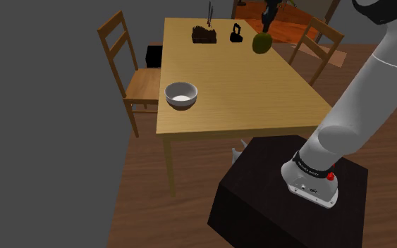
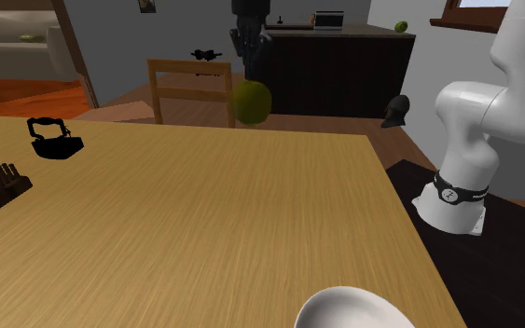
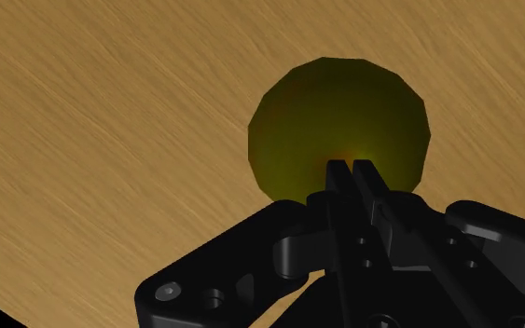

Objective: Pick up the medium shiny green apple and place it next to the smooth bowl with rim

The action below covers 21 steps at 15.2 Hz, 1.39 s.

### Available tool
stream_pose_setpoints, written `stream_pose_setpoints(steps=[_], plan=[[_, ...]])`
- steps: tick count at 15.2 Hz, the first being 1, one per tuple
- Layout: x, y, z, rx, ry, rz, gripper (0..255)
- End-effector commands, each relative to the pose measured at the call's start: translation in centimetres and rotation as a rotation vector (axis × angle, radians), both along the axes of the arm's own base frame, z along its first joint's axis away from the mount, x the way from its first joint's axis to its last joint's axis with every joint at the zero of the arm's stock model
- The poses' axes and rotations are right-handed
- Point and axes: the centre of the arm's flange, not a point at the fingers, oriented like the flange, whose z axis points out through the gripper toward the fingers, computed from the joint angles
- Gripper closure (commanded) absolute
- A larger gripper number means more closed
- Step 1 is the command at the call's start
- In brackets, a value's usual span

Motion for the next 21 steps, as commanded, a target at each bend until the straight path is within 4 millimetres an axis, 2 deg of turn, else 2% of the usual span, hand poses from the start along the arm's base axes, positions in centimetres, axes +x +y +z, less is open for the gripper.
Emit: stream_pose_setpoints(steps=[1, 21], plan=[[0.2, 2.7, -0.1, -0.001, 0.0, -0.001, 255], [4.6, 28.7, 0.1, -0.001, 0.0, -0.001, 255]])
